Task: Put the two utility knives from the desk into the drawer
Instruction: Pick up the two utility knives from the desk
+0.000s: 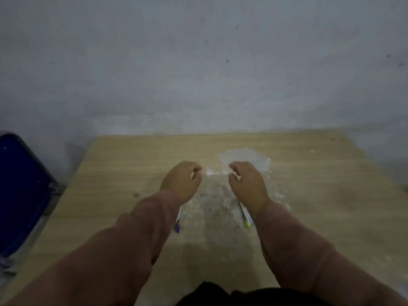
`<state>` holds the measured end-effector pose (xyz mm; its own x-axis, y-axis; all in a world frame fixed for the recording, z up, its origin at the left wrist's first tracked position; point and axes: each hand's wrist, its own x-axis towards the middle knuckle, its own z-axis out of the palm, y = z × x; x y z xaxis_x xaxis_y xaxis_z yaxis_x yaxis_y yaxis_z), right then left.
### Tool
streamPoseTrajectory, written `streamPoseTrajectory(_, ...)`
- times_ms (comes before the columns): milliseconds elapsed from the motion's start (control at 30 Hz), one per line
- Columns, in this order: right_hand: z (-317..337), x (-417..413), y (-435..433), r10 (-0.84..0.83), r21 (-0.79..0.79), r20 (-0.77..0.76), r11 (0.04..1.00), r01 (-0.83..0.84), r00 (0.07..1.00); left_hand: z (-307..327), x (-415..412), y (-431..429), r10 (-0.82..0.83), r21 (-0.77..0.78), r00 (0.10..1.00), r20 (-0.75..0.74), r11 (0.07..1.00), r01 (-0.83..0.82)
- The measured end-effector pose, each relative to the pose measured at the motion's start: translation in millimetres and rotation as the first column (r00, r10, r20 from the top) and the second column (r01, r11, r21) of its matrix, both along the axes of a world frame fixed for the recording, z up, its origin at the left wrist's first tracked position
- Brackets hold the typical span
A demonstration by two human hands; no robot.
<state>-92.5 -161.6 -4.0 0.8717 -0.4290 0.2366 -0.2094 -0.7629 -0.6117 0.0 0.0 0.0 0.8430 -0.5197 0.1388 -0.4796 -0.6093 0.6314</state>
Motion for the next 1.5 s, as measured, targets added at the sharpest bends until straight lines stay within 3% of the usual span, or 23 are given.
streamPoseTrajectory(167, -45.7, -27.4, -5.6, -0.078, 0.117, -0.185, 0.988, 0.101, 0.98, -43.1, -17.9, 2.9, -0.005, 0.1, 0.989, -0.147, 0.995, 0.02)
streamPoseTrajectory(300, -66.3, -37.4, -12.4, -0.111, 0.138, -0.285, 0.978, 0.156, 0.952, -62.9, -21.8, 4.0, 0.008, 0.164, 0.985, -0.172, 0.986, 0.021)
streamPoseTrajectory(433, -83.1, -42.4, -19.0, -0.121, 0.07, -0.402, 0.984, 0.162, 0.908, -71.8, -20.4, 6.7, 0.061, 0.194, 0.982, -0.181, 0.981, -0.025)
streamPoseTrajectory(600, -95.2, -40.4, -21.8, -0.161, -0.024, -0.601, 0.983, 0.183, 0.783, -75.6, -15.3, 13.2, 0.12, 0.147, 0.976, -0.18, 0.985, -0.094)
streamPoseTrajectory(833, -112.7, -31.6, -15.8, -0.202, -0.038, -0.676, 0.97, 0.24, 0.709, -80.2, -8.7, 27.9, 0.234, 0.125, 0.948, -0.215, 0.97, -0.211)
streamPoseTrajectory(1033, -114.9, -23.5, -10.1, -0.146, 0.127, -0.689, 0.94, 0.316, 0.71, -82.0, -6.2, 37.5, 0.329, 0.158, 0.897, -0.293, 0.943, -0.294)
streamPoseTrajectory(1233, -103.3, -19.0, -0.6, -0.059, 0.504, -0.594, 0.749, 0.429, 0.802, -98.3, -7.0, 37.6, 0.408, 0.49, 0.853, -0.325, 0.844, -0.217)
streamPoseTrajectory(1367, -99.3, -22.0, 12.2, -0.003, 0.789, -0.523, 0.375, 0.486, 0.852, -111.0, -13.6, 36.0, 0.405, 0.57, 0.873, -0.272, 0.799, -0.194)
streamPoseTrajectory(1400, -99.4, -23.2, 14.9, 0.007, 0.814, -0.51, 0.328, 0.48, 0.86, -113.1, -14.9, 35.7, 0.405, 0.569, 0.874, -0.268, 0.799, -0.195)
streamPoseTrajectory(1500, -99.4, -27.1, 20.4, 0.036, 0.823, -0.501, 0.327, 0.463, 0.865, -115.9, -15.1, 35.6, 0.408, 0.519, 0.86, -0.307, 0.829, -0.208)
